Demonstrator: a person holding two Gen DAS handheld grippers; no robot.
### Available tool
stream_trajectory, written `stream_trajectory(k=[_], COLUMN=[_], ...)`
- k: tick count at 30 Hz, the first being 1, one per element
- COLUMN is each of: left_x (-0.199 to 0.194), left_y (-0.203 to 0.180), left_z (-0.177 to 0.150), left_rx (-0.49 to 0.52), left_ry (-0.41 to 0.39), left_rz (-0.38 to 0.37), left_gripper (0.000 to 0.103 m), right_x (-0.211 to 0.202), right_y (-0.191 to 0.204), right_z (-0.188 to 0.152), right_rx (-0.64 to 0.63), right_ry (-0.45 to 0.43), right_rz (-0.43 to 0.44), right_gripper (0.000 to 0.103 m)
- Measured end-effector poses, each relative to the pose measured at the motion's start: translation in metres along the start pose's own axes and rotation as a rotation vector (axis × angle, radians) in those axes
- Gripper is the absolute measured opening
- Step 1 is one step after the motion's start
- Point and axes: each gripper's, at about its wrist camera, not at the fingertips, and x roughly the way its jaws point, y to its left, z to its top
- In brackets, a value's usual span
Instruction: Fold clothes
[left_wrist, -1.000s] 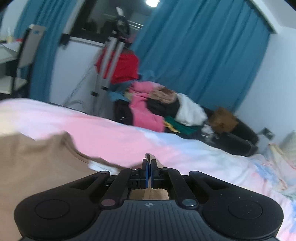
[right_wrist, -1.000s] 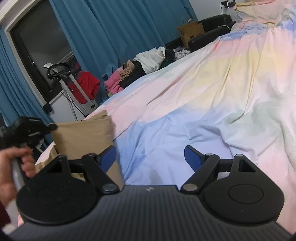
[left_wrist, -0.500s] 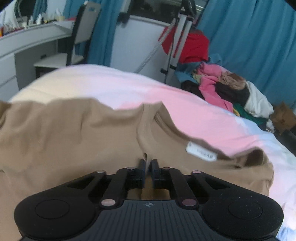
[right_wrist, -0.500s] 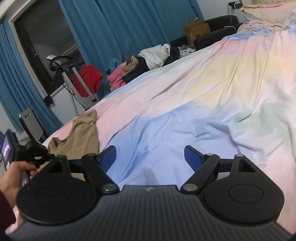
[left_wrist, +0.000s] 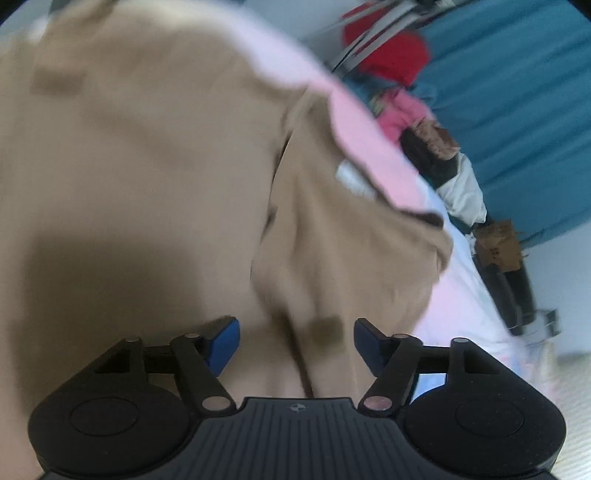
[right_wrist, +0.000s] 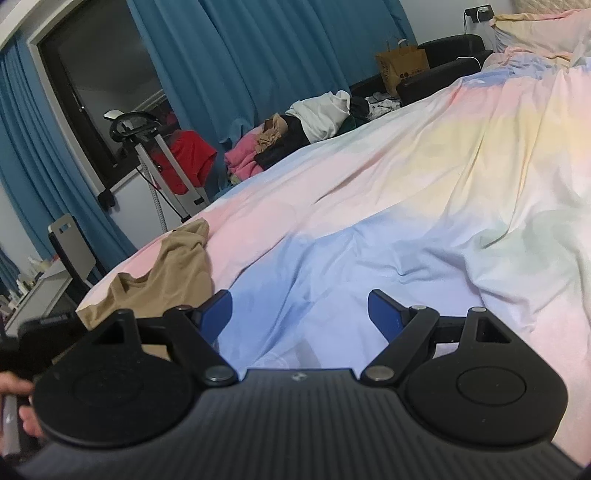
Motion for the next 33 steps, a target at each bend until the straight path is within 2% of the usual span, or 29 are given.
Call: stream_trajectory(k=[3, 4, 5, 7, 8, 10, 12, 14, 18, 21, 23, 24, 25, 29, 33], left_x=[0.008, 0.013, 0.018, 0.026, 0.027, 0.017, 0.008, 0.005, 0.015, 0.021, 0.011, 0.003, -0.011, -0.076, -0.146], left_y=[0.001, 0.001, 0.001, -0.001, -0.004, -0.02, -0.032, -0.039, -0.031, -0.025, -0.025, -0.024, -0.022, -0.017, -0.006], left_z=[-0.006, -0.005, -0.004, -0.001, 0.001, 0.003, 0.006, 0.009, 0.009, 0.008, 0.002, -0.003, -0.011, -0.051, -0.097], left_rx=[-0.035, -0.044, -0.058, -0.057, -0.038, 0.088, 0.171, 0.241, 0.301, 0.343, 0.355, 0.37, 0.395, 0.501, 0.563], left_ry=[-0.024, -0.036, -0.04, -0.036, -0.036, -0.095, -0.142, -0.175, -0.182, -0.187, -0.183, -0.178, -0.171, -0.164, -0.177], left_rz=[-0.045, -0.052, -0.058, -0.079, -0.086, -0.041, 0.001, 0.096, 0.162, 0.206, 0.207, 0.214, 0.221, 0.217, 0.192], left_gripper=[0.065, 0.055, 0.033, 0.004, 0.003, 0.003, 0.003, 0.003, 0.004, 0.008, 0.022, 0.024, 0.026, 0.048, 0.058], right_x=[-0.002, -0.001, -0.001, 0.002, 0.003, 0.004, 0.004, 0.005, 0.009, 0.011, 0.013, 0.014, 0.014, 0.012, 0.001], right_y=[0.002, 0.003, 0.004, 0.005, 0.005, 0.005, 0.006, 0.007, 0.011, 0.011, 0.01, 0.01, 0.01, 0.012, 0.016], right_z=[0.0, -0.001, -0.001, -0.002, -0.003, -0.003, -0.004, -0.004, -0.008, -0.01, -0.01, -0.01, -0.01, -0.012, -0.017], right_rx=[-0.013, -0.018, -0.022, -0.028, -0.029, -0.027, -0.026, -0.031, -0.054, -0.057, -0.054, -0.054, -0.054, -0.068, -0.097], right_ry=[0.002, 0.003, 0.005, 0.014, 0.019, 0.025, 0.027, 0.029, 0.054, 0.061, 0.071, 0.076, 0.082, 0.101, 0.155], right_rz=[0.012, 0.013, 0.015, 0.018, 0.018, 0.019, 0.023, 0.027, 0.039, 0.049, 0.067, 0.076, 0.085, 0.128, 0.192], right_gripper=[0.082, 0.082, 0.082, 0.082, 0.082, 0.082, 0.082, 0.082, 0.082, 0.082, 0.082, 0.082, 0.082, 0.082, 0.082])
